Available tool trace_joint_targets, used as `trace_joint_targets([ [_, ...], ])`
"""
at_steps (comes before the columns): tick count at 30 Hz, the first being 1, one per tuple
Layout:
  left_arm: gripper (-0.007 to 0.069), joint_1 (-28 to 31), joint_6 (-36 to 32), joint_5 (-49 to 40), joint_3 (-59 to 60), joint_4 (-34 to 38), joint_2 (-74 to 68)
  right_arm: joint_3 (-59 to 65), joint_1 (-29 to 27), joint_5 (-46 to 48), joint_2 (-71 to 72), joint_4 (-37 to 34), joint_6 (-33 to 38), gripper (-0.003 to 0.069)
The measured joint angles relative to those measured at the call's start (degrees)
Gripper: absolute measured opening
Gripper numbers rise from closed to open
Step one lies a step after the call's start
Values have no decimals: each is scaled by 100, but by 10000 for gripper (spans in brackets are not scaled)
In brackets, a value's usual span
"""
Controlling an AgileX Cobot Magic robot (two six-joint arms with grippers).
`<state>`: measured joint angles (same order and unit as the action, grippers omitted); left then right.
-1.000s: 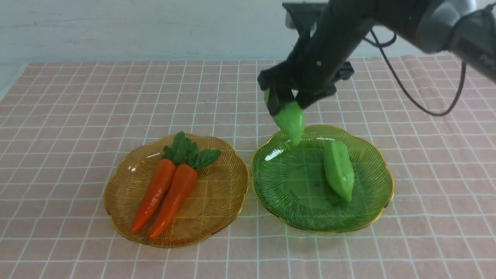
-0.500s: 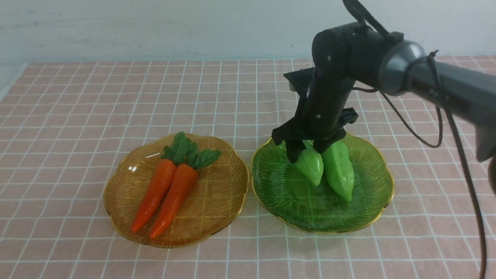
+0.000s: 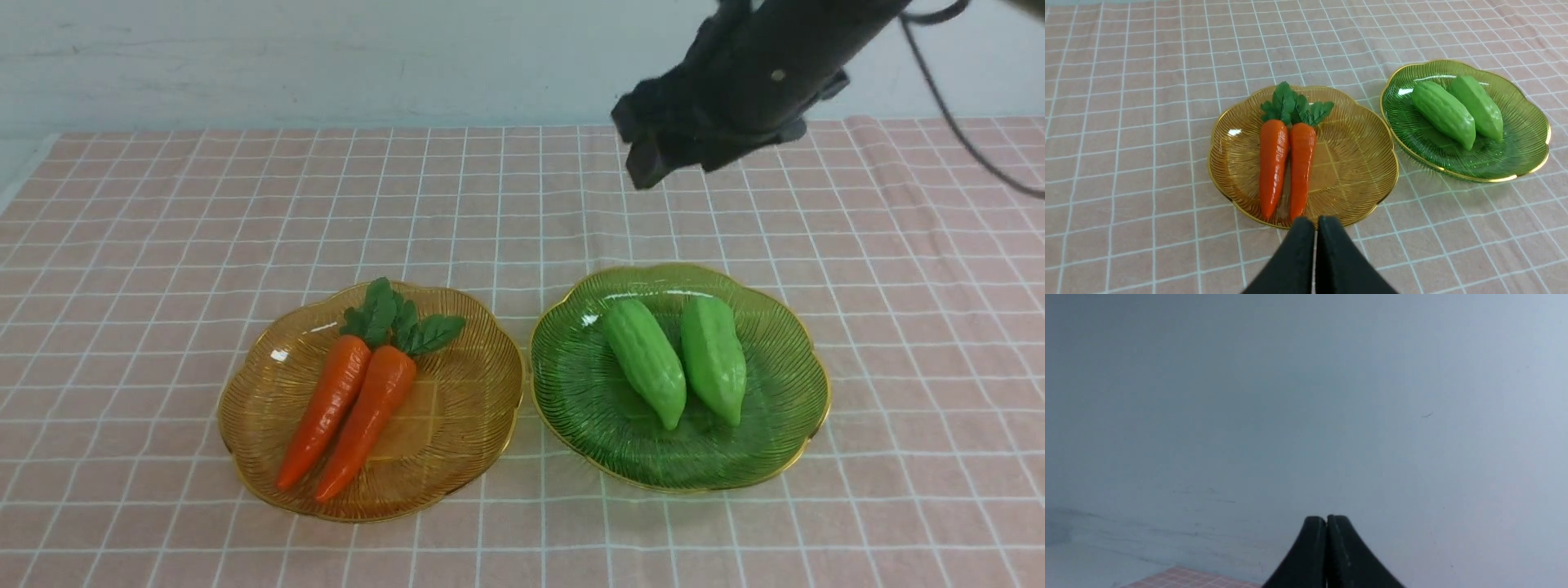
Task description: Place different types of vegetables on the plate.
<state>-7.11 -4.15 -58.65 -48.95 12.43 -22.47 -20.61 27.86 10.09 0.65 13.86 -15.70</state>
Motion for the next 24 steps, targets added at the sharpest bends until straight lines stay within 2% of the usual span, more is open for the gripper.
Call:
trace_joint_targets([
  [5,-3,0,-274,119,266,41,485,63,0,8,-6,292,-5,-14],
  [12,-3,0,-281,970,1223,-97,1567,63,0,8,-6,301,-5,-14],
  [18,-3,0,-237,1541,1724,53,1813,63,0,8,-6,301,-5,-14],
  [24,-3,0,-232,1649,2046,211,1825,63,0,8,-6,301,-5,-14],
])
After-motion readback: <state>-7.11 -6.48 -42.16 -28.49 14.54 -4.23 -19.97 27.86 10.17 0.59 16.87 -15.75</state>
